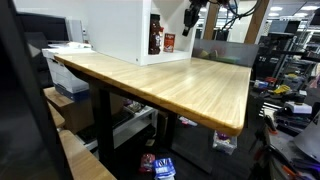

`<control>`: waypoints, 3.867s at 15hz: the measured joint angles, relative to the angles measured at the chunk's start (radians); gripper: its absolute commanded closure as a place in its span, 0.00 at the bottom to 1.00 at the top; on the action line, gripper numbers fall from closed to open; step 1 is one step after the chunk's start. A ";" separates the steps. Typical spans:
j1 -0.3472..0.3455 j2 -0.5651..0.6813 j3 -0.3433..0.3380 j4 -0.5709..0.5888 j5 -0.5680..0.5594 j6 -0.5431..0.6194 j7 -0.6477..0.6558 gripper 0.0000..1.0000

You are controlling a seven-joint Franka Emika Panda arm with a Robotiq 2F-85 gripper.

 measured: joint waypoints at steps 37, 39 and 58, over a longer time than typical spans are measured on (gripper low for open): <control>-0.030 0.145 -0.027 0.008 0.039 0.297 -0.149 1.00; -0.034 0.145 -0.031 0.009 0.038 0.297 -0.149 1.00; -0.044 0.099 -0.038 -0.045 -0.171 0.350 -0.138 0.01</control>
